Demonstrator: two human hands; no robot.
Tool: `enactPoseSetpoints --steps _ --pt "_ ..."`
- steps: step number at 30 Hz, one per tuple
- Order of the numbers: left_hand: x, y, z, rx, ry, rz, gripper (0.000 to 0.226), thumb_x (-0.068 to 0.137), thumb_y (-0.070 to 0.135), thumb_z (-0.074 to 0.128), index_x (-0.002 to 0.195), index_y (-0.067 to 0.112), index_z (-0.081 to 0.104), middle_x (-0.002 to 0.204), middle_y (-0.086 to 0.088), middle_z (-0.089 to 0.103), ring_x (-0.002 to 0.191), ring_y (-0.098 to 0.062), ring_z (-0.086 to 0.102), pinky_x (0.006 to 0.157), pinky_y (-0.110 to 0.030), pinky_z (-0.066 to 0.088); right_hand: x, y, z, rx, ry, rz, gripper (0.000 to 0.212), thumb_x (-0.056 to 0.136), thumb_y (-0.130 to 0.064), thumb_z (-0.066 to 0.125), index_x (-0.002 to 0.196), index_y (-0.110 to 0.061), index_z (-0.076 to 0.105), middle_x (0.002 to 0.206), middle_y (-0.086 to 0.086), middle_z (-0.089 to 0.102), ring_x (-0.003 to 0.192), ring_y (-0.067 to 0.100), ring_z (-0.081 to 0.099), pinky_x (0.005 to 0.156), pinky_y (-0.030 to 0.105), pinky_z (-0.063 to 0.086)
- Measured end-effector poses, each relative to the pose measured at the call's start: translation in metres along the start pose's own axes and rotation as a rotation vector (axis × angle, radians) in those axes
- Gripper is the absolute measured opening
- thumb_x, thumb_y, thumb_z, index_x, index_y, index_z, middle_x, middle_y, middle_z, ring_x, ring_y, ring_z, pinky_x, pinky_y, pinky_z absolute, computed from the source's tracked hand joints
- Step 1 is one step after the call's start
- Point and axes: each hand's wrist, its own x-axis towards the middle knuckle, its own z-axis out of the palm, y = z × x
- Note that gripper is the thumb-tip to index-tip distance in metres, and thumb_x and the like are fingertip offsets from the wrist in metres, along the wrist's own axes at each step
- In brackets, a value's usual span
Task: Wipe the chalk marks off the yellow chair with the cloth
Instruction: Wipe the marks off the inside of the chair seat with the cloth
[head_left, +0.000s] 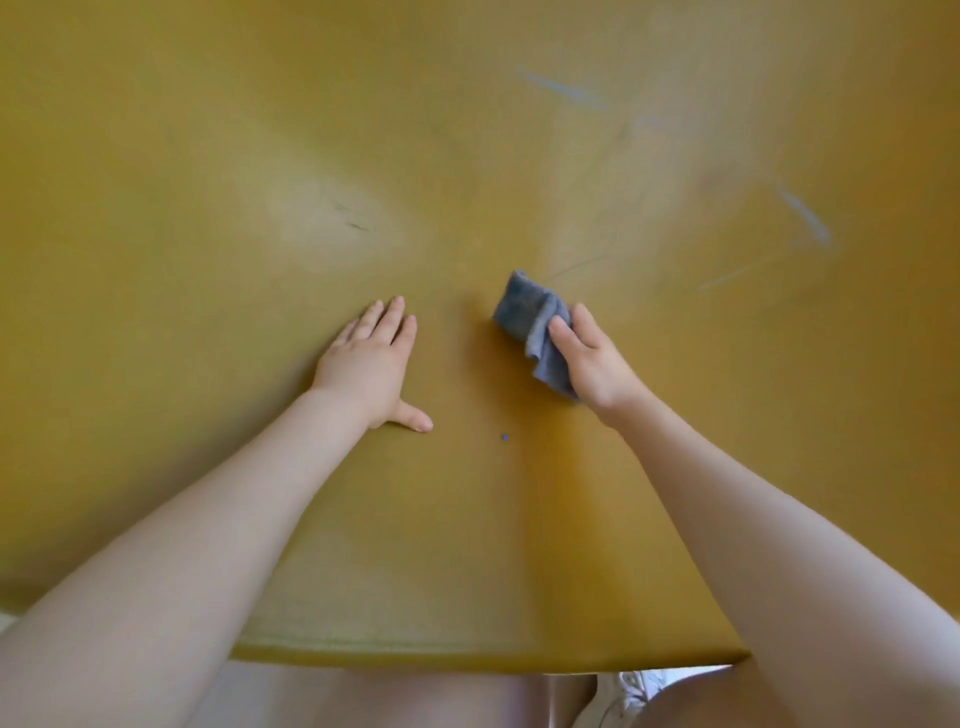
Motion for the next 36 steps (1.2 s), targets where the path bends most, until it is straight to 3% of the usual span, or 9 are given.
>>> enactPoseSetpoints --steps 3,5,7,10,13,19,30,33,36 --pt "-0.002 0.003 0.001 -0.025 0.004 -0.005 0.118 0.070 0.063 0.066 0.150 0.011 -0.004 0.157 -0.006 -0.018 0.146 -0.022 -0.011 0.118 -0.033 0.000 -0.026 0.009 0.000 0.005 -0.200 -0.107 0.018 0.100 -0.018 0.035 0.086 -0.024 0.044 0.087 -0.005 0.048 0.084 0.002 0.043 0.081 0.023 0.035" --pt "-0.003 0.002 0.002 -0.039 0.017 0.005 0.114 0.073 0.058 0.066 0.150 0.011 -0.003 0.157 -0.006 -0.017 0.146 -0.022 -0.011 0.118 -0.033 0.001 -0.045 0.020 0.023 -0.236 -0.440 -0.170 0.020 0.100 -0.026 0.029 0.104 -0.025 0.049 0.128 -0.003 0.051 0.123 0.002 0.033 0.110 0.026 0.013" --pt "-0.003 0.000 0.002 -0.031 0.017 0.020 0.108 0.078 0.051 0.065 0.150 0.011 -0.003 0.157 -0.006 -0.018 0.146 -0.022 -0.011 0.118 -0.033 0.001 -0.056 0.027 0.044 -0.611 -0.522 -0.323 0.037 0.095 -0.040 0.020 0.120 -0.028 0.046 0.153 -0.013 0.022 0.141 0.004 0.004 0.113 0.034 -0.011" --pt "-0.002 -0.003 -0.001 -0.012 -0.003 0.046 0.109 0.077 0.049 0.067 0.150 0.011 -0.004 0.157 -0.006 -0.019 0.146 -0.021 -0.012 0.118 -0.032 0.002 -0.056 0.029 0.053 -0.934 -0.454 -0.461 0.066 0.084 -0.050 -0.001 0.144 -0.030 0.015 0.156 -0.014 -0.002 0.143 0.011 -0.011 0.113 0.041 -0.015" --pt "0.000 -0.008 -0.002 -0.025 0.001 0.067 0.116 0.073 0.056 0.067 0.150 0.010 -0.006 0.157 -0.005 -0.019 0.146 -0.019 -0.012 0.118 -0.031 0.002 -0.039 0.024 0.063 -1.079 -0.370 -0.459 0.070 0.078 -0.051 -0.012 0.146 -0.033 -0.008 0.156 -0.011 -0.009 0.144 0.015 -0.011 0.113 0.043 -0.012" --pt "0.007 -0.008 0.003 -0.082 0.057 0.027 0.136 0.060 0.063 0.072 0.147 0.007 -0.017 0.155 -0.009 -0.025 0.146 -0.019 -0.014 0.118 -0.030 -0.001 0.034 0.003 0.075 -1.140 -0.121 -0.407 0.054 0.099 -0.042 0.014 0.145 -0.034 -0.012 0.156 -0.010 -0.014 0.144 0.017 -0.011 0.115 0.045 -0.007" --pt "0.030 0.008 -0.003 -0.045 0.067 0.069 0.129 0.061 0.070 0.066 0.149 0.014 -0.010 0.155 -0.004 -0.025 0.145 -0.019 -0.018 0.117 -0.031 -0.006 0.075 0.025 -0.035 -1.204 0.199 -0.079 0.056 0.096 -0.051 0.019 0.145 -0.038 -0.005 0.156 -0.011 -0.011 0.144 0.026 -0.009 0.113 0.053 0.006" --pt "0.031 0.009 -0.003 -0.052 0.062 0.068 0.129 0.061 0.069 0.067 0.149 0.015 -0.011 0.155 -0.004 -0.026 0.145 -0.019 -0.019 0.117 -0.032 -0.007 0.071 0.021 -0.035 -1.160 0.245 -0.084 0.054 0.096 -0.046 0.031 0.146 -0.033 0.013 0.158 -0.005 0.003 0.142 0.031 0.004 0.108 0.049 0.019" --pt "0.032 0.010 -0.005 -0.049 0.055 0.064 0.130 0.061 0.069 0.067 0.149 0.014 -0.011 0.155 -0.004 -0.026 0.144 -0.020 -0.019 0.117 -0.032 -0.008 0.063 0.016 -0.009 -1.062 0.281 -0.163 0.046 0.089 -0.029 0.048 0.132 -0.015 0.043 0.148 0.010 0.033 0.126 0.042 0.035 0.093 0.049 0.040"
